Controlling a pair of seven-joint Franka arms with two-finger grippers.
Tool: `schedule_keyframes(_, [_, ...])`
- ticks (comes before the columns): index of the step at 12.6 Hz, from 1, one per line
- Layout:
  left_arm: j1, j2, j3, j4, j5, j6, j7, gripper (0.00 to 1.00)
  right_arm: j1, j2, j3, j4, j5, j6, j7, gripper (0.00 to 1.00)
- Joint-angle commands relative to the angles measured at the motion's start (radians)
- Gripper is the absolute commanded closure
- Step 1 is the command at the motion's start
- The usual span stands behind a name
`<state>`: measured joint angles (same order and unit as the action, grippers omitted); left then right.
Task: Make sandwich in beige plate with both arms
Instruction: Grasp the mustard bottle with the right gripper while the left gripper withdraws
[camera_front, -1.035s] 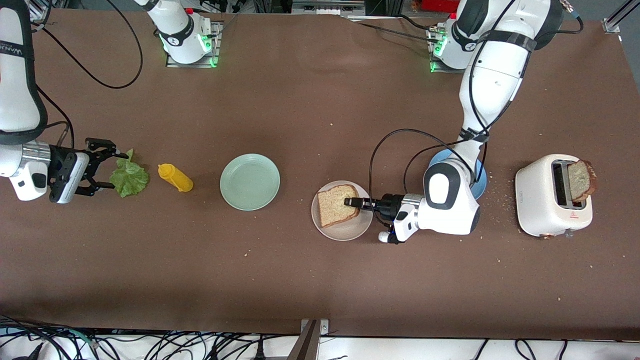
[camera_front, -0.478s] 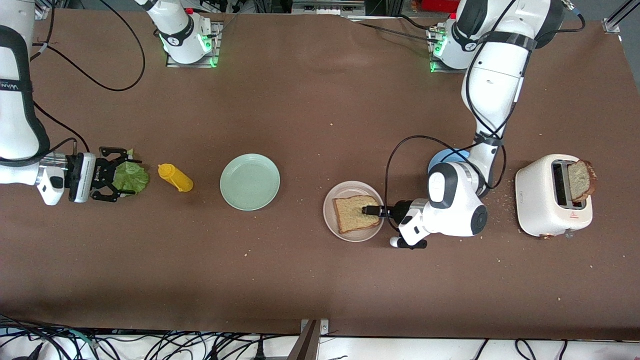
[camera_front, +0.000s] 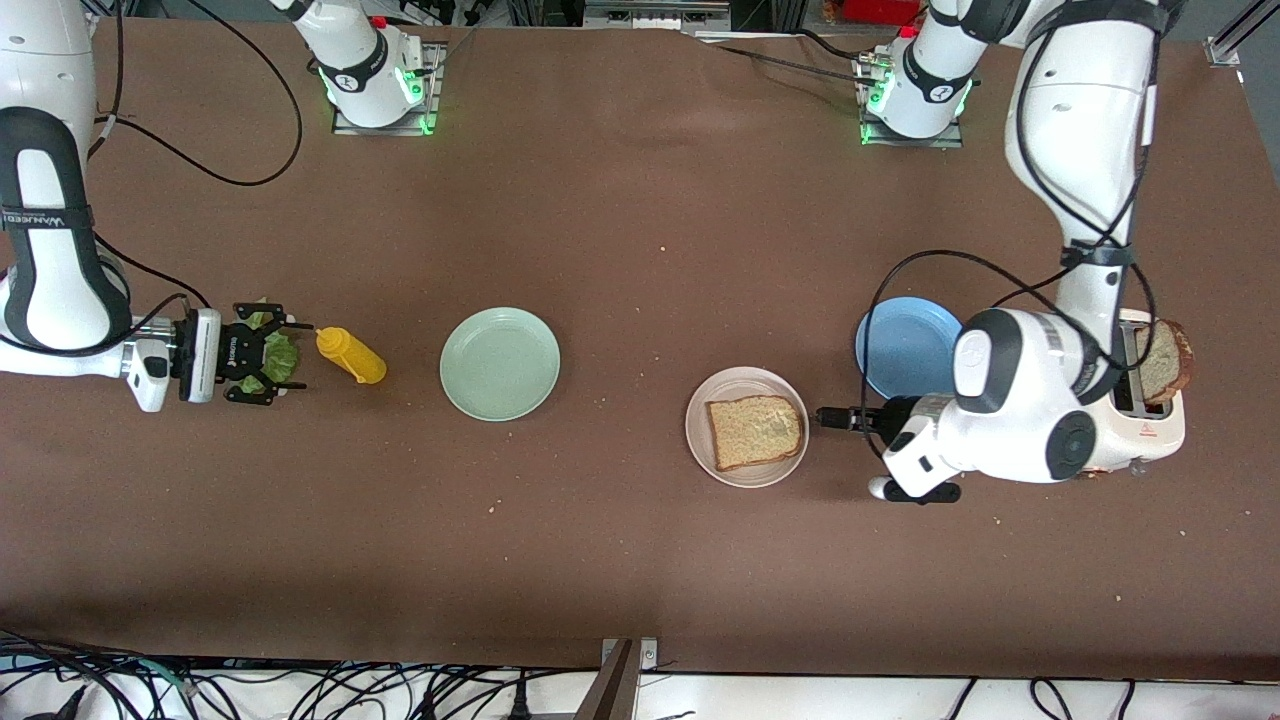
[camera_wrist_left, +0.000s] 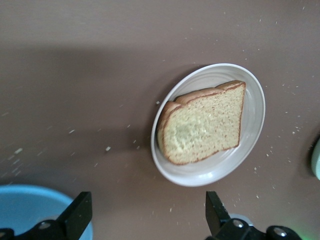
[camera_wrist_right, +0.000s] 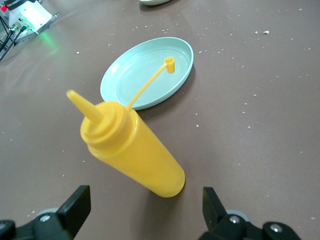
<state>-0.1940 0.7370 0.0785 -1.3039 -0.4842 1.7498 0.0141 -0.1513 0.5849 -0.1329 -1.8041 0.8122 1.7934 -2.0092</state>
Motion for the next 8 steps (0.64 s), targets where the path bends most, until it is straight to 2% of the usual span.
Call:
schedule_keyframes(1, [-0.013,-0.042,-0.009,-0.019,0.064,-0.024,-0.08,0.0,-0.008,0.012,0.007,-0.008,0.036,0.001,-0.046,0.01])
schedule_keyframes(3, [0.001,-0.053,-0.008,-0.014,0.12,-0.026,-0.08,0.0,-0.007,0.032,0.009,-0.008,0.067,0.0,-0.083,0.01])
schedule_keyframes(5, [0.007,-0.103,0.012,-0.018,0.226,-0.05,-0.082,0.0,-0.004,0.062,0.012,-0.009,0.106,0.0,-0.132,0.01])
schedule_keyframes(8, [0.008,-0.165,0.046,-0.017,0.376,-0.165,-0.082,0.0,-0.001,0.088,0.032,-0.009,0.149,0.0,-0.151,0.01])
